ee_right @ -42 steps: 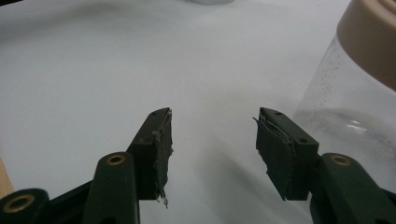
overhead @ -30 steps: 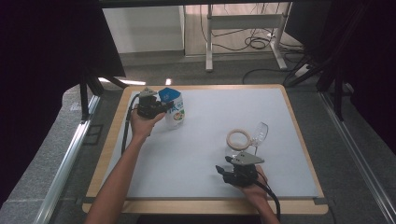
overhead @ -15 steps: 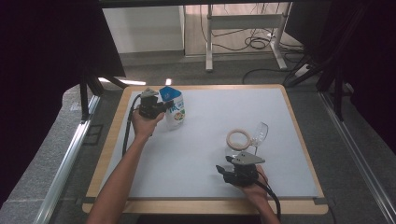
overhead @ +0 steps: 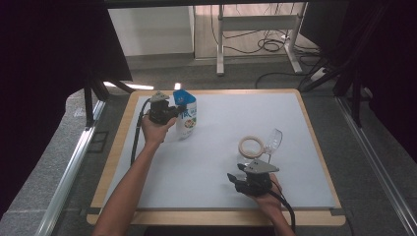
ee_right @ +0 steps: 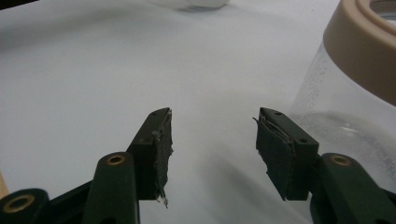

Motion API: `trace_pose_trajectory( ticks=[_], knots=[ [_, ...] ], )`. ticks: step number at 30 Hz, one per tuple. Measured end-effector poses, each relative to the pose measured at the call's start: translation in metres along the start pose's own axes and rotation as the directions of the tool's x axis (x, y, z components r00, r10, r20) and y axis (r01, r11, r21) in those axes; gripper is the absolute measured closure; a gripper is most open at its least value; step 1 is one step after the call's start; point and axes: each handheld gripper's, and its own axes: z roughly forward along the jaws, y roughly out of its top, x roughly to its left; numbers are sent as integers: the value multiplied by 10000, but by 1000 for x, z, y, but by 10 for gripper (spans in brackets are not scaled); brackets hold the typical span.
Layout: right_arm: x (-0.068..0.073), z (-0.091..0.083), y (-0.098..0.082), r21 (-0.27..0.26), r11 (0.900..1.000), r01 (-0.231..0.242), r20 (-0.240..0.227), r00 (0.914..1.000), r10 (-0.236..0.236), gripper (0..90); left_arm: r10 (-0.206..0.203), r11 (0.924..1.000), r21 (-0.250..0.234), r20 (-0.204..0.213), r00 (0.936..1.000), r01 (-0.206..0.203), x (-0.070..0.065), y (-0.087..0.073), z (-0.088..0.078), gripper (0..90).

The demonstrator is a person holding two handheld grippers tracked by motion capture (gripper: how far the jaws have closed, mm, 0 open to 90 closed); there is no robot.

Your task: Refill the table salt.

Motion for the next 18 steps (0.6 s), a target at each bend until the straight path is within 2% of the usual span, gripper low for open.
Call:
trace_pose_trajectory(
  ticks=[14, 18],
  knots=[
    [2, 1, 0, 10, 10000, 25, 41, 10000, -25, 454, 29, 9998, -189, 731, 9973, -15, -12, -2, -28, 900],
    [3, 2, 1, -49, 10000, 64, -4, 10000, -64, 453, 163, 9997, -182, 761, 9970, -149, -17, -5, -33, 900]
  ],
)
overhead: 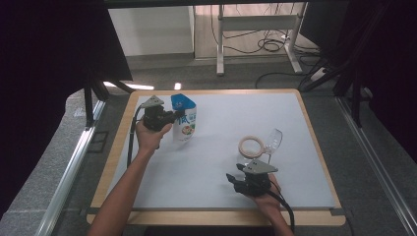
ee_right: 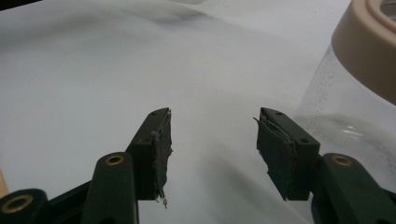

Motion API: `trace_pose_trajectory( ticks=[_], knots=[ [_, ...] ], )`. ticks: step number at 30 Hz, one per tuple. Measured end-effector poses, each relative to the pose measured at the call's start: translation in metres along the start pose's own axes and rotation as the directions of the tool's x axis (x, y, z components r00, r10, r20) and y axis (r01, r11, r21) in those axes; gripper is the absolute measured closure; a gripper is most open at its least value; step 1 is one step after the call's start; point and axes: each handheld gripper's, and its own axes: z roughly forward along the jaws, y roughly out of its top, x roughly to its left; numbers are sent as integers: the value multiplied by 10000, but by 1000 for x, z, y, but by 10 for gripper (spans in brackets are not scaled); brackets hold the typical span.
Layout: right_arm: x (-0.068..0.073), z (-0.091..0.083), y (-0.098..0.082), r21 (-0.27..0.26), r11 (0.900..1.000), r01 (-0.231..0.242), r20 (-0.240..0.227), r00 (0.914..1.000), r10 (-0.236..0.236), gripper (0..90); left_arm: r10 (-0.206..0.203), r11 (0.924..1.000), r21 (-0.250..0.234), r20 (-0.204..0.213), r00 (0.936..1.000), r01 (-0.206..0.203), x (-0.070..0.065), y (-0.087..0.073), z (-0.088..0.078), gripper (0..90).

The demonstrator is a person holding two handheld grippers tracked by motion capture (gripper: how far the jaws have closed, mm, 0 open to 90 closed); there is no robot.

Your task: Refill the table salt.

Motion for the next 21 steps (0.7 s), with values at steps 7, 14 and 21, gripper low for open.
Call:
trace_pose_trajectory(
  ticks=[7, 14, 21],
  knots=[
    [0, 1, -1, 62, 10000, -8, -26, 10000, 8, 446, 18, 10000, -35, 203, 9998, -17, -7, -4, -7, 900],
    [2, 3, 0, 68, 10000, 1, -53, 10000, -1, 443, 213, 9996, -191, 453, 9987, -204, -17, -3, -14, 900],
    [3, 4, 0, 141, 9999, 2, -56, 10000, -1, 440, 259, 9996, -90, 636, 9976, -254, -22, -6, -13, 900]
  ],
)
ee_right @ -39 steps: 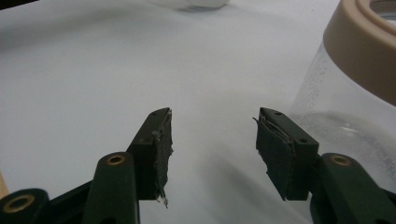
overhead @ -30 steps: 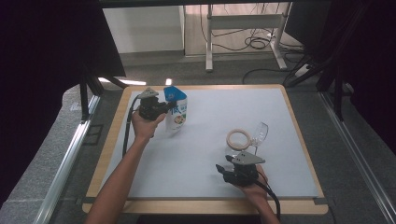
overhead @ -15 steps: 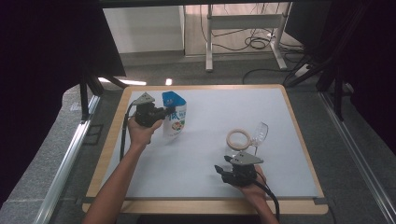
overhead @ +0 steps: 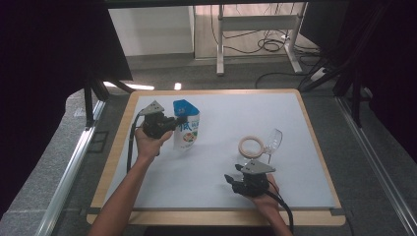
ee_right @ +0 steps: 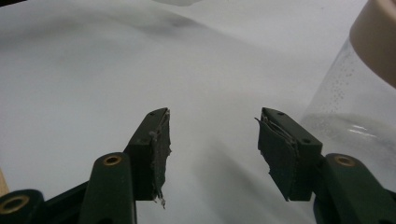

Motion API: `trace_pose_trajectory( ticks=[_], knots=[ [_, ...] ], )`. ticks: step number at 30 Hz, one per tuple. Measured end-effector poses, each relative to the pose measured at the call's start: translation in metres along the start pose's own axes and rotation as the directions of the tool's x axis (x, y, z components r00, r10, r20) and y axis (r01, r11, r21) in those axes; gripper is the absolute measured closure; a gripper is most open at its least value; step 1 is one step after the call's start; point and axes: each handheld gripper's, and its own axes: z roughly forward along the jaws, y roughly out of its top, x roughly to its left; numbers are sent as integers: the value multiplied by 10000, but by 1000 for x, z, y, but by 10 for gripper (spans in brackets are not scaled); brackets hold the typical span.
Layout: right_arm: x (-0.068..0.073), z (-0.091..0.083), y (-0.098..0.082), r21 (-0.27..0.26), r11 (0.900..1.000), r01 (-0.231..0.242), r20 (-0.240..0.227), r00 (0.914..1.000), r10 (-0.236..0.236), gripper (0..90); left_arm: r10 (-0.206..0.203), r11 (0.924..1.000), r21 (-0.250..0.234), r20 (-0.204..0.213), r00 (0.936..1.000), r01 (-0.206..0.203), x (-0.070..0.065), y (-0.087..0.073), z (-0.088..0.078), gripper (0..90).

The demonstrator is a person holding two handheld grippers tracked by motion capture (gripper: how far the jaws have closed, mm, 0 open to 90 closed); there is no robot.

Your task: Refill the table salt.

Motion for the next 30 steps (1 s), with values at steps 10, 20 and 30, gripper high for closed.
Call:
trace_pose_trajectory(
  ticks=[10, 20, 30],
  knots=[
    [1, 2, 0, -10, 10000, 51, -18, 10000, -51, 440, -91, 9999, 48, 145, 9999, 91, -4, -4, 1, 900],
    [4, 5, 1, 24, 9999, 124, -92, 9999, -124, 437, 57, 10000, -22, 487, 9988, -56, -16, 2, -1, 900],
    [8, 8, 3, 15, 9999, 112, -163, 9998, -112, 437, 27, 10000, 31, 704, 9975, -29, -23, 3, 1, 900]
  ],
)
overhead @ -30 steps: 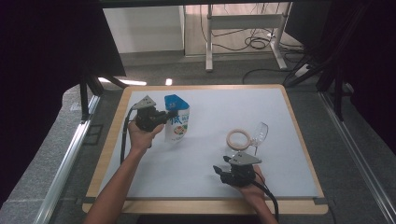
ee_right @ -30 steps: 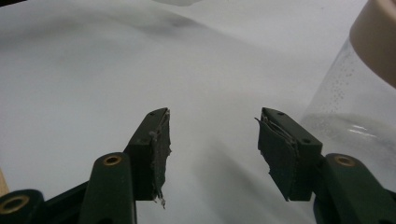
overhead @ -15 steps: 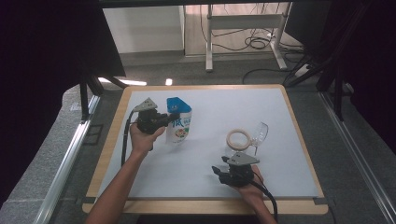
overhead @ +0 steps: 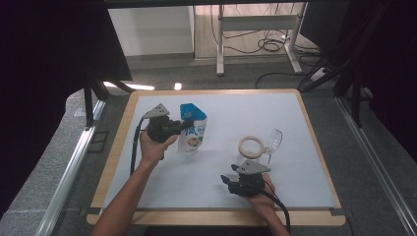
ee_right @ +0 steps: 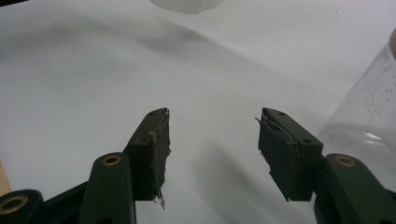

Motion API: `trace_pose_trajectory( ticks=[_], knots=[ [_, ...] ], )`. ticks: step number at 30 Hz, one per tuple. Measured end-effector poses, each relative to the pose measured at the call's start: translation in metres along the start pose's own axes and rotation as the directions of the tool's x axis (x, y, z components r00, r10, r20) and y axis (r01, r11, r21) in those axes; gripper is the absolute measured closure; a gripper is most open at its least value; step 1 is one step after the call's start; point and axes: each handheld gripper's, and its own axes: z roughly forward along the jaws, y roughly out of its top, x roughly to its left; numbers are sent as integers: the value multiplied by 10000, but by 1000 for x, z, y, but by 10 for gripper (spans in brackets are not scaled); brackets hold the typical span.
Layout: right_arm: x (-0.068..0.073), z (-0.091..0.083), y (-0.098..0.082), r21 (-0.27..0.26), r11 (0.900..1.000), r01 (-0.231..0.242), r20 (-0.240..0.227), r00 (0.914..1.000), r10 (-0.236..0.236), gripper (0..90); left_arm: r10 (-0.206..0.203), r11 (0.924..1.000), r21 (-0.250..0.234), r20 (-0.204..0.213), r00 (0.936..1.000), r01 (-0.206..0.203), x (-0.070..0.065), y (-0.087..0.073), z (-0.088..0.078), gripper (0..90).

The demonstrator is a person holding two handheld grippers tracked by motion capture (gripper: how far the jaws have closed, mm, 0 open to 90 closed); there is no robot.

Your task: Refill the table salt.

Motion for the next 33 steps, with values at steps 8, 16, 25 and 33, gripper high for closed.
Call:
trace_pose_trajectory(
  ticks=[8, 16, 25, 33],
  knots=[
    [2, 3, 3, -51, 10000, 4, 1, 10000, -4, 437, 67, 10000, 55, 149, 9999, -68, -5, 0, 3, 900],
    [3, 7, 7, -95, 9999, 43, -17, 10000, -43, 437, 142, 9999, 45, 217, 9997, -143, -10, 1, 3, 900],
    [7, 13, 9, -106, 9999, 109, -115, 9999, -110, 430, 266, 9996, 50, 342, 9991, -268, -17, 2, 5, 900],
    [7, 15, 11, -173, 9998, 16, -90, 10000, -18, 423, 293, 9996, 4, 482, 9984, -293, -22, 2, 6, 900]
  ],
)
